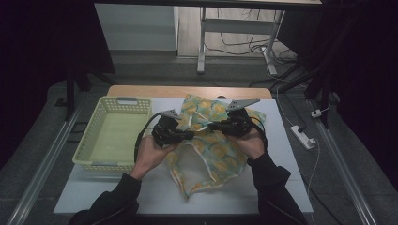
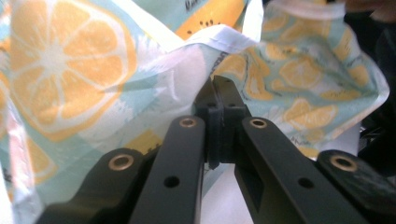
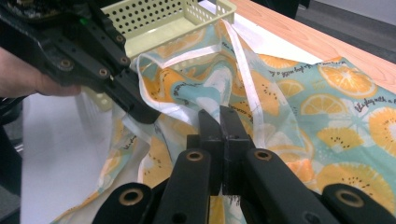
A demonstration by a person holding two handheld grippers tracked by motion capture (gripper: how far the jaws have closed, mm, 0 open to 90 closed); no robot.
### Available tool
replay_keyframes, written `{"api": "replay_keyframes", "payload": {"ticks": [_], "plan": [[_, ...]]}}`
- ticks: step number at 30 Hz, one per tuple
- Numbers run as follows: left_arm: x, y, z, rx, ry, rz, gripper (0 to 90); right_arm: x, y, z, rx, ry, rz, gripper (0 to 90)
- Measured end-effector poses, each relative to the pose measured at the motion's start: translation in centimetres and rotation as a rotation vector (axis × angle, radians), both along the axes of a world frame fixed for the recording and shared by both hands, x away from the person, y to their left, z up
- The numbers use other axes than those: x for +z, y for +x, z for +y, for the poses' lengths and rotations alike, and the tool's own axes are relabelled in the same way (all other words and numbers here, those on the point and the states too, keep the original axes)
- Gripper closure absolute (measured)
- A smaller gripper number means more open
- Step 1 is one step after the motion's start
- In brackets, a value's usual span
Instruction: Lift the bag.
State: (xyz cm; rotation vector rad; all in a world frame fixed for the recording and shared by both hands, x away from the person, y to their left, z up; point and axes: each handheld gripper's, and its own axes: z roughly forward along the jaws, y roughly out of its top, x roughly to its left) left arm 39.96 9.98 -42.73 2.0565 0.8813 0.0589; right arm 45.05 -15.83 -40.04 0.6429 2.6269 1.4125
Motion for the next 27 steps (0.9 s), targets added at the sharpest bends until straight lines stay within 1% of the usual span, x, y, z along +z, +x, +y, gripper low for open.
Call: {"api": "replay_keyframes", "payload": {"ticks": [1, 3, 5, 9, 12, 16, 18, 20, 21, 23, 25, 27], "plan": [[0.3, 0.0, 0.1, -0.001, -0.008, 0.001, 89.6, 0.1, 0.0, 0.0, 0.003, 0.005, 0.004, 90.0], [0.9, 0.1, 0.3, -0.002, -0.004, -0.004, 89.6, 0.4, 0.0, 0.1, 0.007, 0.012, 0.007, 90.0], [1.6, 0.2, 0.4, -0.005, -0.012, -0.005, 89.6, 0.9, -0.1, 0.2, 0.01, 0.015, 0.002, 90.0], [3.0, 0.4, 0.6, -0.006, -0.007, -0.015, 89.7, 2.0, -0.2, 0.3, 0.018, 0.021, -0.007, 90.0], [4.0, 0.4, 0.7, -0.007, 0.0, -0.027, 89.7, 2.5, -0.3, 0.5, 0.024, 0.022, -0.014, 90.0], [5.3, 0.5, 1.1, -0.006, 0.0, -0.041, 89.7, 3.2, -0.3, 0.7, 0.032, 0.035, -0.016, 90.0], [6.0, 0.5, 1.3, -0.004, -0.006, -0.049, 89.7, 3.7, -0.4, 0.8, 0.034, 0.04, -0.019, 90.0], [6.7, 0.5, 1.7, -0.008, -0.043, -0.053, 89.7, 4.1, -0.4, 1.0, 0.034, 0.045, -0.023, 90.0], [7.2, 0.5, 1.9, -0.007, -0.051, -0.06, 89.7, 4.3, -0.4, 1.0, 0.034, 0.045, -0.024, 90.0], [8.0, 0.4, 2.1, -0.002, -0.051, -0.075, 89.7, 4.7, -0.4, 1.2, 0.034, 0.049, -0.024, 90.0], [8.3, 0.2, 2.1, -0.006, -0.043, -0.076, 89.7, 5.1, -0.4, 1.3, 0.024, 0.052, -0.036, 90.0], [8.2, 0.1, 2.0, -0.018, -0.035, -0.074, 89.7, 5.3, -0.4, 1.4, 0.027, 0.057, -0.033, 90.0]]}}
